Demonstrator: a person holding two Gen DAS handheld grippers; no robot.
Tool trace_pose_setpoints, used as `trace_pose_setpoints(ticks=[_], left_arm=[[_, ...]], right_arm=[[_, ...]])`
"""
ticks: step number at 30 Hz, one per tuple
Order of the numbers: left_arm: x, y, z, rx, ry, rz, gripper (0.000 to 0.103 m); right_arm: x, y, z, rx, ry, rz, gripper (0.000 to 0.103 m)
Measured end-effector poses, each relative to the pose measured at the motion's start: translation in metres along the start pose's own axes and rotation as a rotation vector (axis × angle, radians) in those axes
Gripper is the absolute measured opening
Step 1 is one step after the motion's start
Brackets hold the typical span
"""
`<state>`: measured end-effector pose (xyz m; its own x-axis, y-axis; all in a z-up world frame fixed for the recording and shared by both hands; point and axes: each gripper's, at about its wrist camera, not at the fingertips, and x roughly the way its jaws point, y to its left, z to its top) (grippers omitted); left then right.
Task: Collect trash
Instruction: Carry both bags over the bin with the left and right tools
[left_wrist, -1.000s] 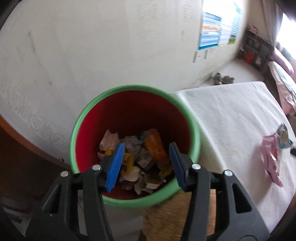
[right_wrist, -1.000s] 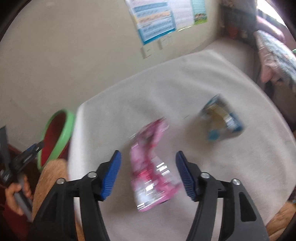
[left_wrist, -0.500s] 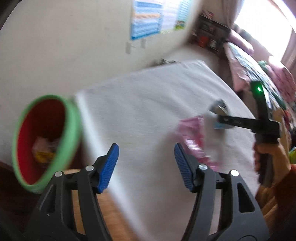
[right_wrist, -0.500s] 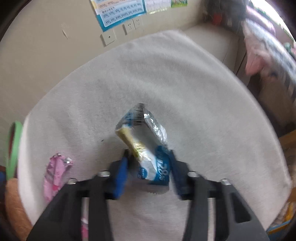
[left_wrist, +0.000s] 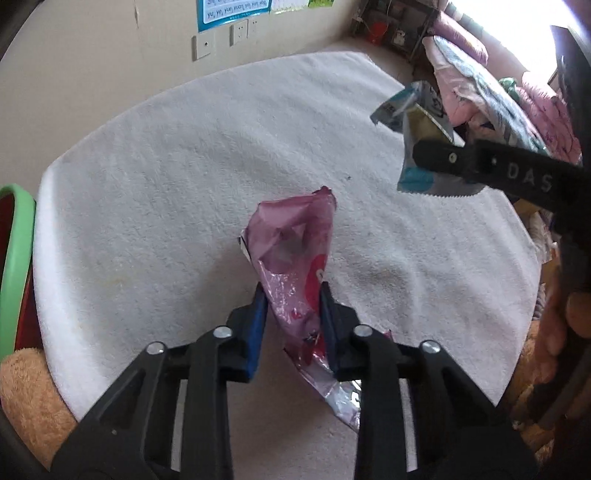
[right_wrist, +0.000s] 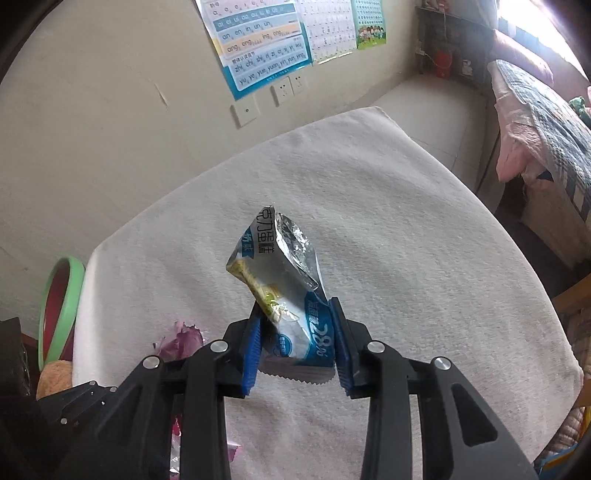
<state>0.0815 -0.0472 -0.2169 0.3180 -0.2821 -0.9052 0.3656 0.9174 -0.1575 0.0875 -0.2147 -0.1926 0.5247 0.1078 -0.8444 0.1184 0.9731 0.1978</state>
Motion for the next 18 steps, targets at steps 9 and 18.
trace_pose_setpoints(ticks=[9, 18], left_arm=[[-0.052, 0.062, -0.028, -0.156, -0.077, 0.045, 0.021], [-0.106, 0.096, -0.024, -0.153, -0.229, 0.149, 0.021]], right_arm=[[-0.004, 0.015, -0.013, -0.037, 0.008, 0.007, 0.033], [-0.034, 0.048, -0.023, -0.090, -0.041, -0.002, 0.034]])
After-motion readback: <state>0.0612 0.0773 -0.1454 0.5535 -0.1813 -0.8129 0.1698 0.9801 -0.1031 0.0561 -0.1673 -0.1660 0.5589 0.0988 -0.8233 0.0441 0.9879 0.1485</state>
